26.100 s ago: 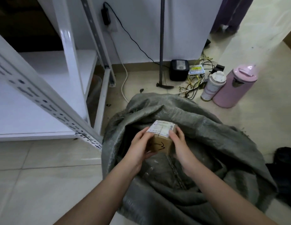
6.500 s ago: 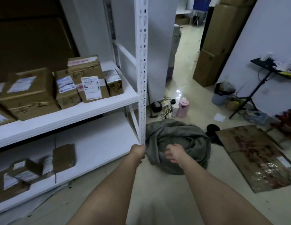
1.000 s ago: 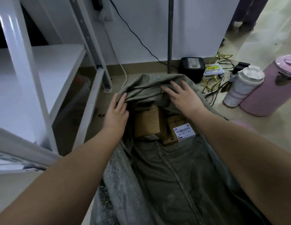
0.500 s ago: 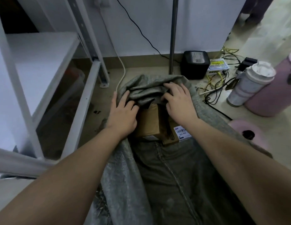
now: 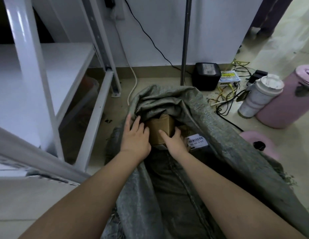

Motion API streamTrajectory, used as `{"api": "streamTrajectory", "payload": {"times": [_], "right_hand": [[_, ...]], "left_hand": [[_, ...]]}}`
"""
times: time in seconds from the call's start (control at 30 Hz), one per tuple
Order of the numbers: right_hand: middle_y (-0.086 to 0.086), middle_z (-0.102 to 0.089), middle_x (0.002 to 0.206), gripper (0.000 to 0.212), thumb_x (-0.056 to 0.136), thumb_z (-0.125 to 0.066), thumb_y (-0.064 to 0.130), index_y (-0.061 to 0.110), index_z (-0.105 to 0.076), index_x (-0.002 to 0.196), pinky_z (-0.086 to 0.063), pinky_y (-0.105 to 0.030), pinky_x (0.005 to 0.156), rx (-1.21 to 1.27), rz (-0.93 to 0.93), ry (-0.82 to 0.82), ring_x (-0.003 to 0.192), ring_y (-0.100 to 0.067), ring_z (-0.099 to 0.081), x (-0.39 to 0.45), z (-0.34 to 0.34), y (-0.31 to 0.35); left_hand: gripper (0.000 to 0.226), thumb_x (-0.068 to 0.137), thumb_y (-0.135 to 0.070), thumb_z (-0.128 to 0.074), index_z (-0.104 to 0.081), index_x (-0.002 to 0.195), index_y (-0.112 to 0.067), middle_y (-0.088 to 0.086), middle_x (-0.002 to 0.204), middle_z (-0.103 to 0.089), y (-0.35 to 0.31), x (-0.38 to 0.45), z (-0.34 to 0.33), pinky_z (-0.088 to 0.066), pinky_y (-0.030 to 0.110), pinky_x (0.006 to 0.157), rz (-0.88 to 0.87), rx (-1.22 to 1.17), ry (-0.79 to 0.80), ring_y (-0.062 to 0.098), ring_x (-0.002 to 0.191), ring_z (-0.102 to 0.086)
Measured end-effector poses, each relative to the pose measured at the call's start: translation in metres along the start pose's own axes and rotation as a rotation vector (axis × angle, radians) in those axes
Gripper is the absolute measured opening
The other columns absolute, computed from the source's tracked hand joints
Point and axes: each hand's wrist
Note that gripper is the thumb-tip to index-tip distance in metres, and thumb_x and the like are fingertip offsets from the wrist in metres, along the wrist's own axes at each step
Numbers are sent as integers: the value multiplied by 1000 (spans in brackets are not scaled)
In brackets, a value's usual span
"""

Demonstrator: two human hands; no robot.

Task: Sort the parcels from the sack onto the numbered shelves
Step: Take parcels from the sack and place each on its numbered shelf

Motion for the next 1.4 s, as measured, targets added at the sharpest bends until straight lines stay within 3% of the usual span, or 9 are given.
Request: {"api": "streamTrajectory", "payload": {"times": [0.2,0.4,0.57,0.77,0.93,1.03,1.1,1.23,1.4], "right_hand": [[-15,-25,150,89,80,-75,31,19,-20,149,-34,-37,105,445,-31,-14,134,-32,-33,-34,11,-7],[-5,-25,140,98,72,-80,11,21,-19,149,-28,-24,106,213,357,-147,128,-12,-33,-81,59,-37],[11,-19,136,112,68,-84,18,30,-9,150,-25,-20,110,69,664,-288,130,-5,-28,-104,73,-44],[-6,-32,144,96,68,-80,23,15,-24,146,-23,-59,114,-486,1165,-612,137,-25,-33,-95,87,-42],[-1,-36,149,66,87,-61,16,18,-31,146,-27,-58,111,-818,1498,-758,138,-25,-36,-87,101,-37],[3,-38,148,57,94,-58,15,21,-34,145,-36,-51,106,-862,1626,-813,135,-22,-39,-89,103,-32],[2,-37,149,60,91,-61,23,21,-34,144,-35,-51,106,-864,1623,-777,137,-22,-38,-87,105,-31],[-8,-32,151,78,83,-60,45,11,-27,145,-29,-51,112,-605,1363,-619,142,-23,-32,-91,104,-35],[2,-48,135,47,98,-47,34,20,-37,141,-38,-37,109,273,763,-352,127,-10,-46,-95,108,-11]], "left_hand": [[53,95,-33,-38,-32,146,-17,8,153,-29,3,-17,5,18,54,112,8,-48,23,26,148,-6],[34,99,-32,-41,-47,132,-27,-4,126,-60,-5,-37,17,7,42,119,191,-790,-51,14,127,-48],[54,97,-60,-30,-58,123,-22,1,125,-60,-18,-45,40,-37,34,100,526,-1758,149,22,120,-53],[68,92,-67,-30,-55,126,-14,10,120,-62,-14,-58,68,-44,38,88,521,-2228,305,28,109,-59],[86,69,-80,-44,-61,126,-18,11,125,-64,-1,-60,61,-44,45,101,451,-2361,460,32,117,-58],[68,74,-67,-49,-64,123,-23,6,120,-67,4,-63,61,-53,37,85,355,-2304,472,25,107,-63],[50,85,-51,-51,-64,123,-20,6,119,-68,6,-63,60,-55,30,70,380,-2300,414,21,96,-65],[41,89,-34,-56,-60,126,-16,5,113,-71,4,-59,53,-52,34,76,403,-2345,251,19,100,-66],[69,72,-35,-70,-49,135,-14,9,119,-68,5,-58,44,-54,38,89,322,-2281,224,25,110,-65]]}}
Point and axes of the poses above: each hand's wrist, its own x-axis towards the middle knuckle, its own z-axis out of the back of the hand, y = z × x
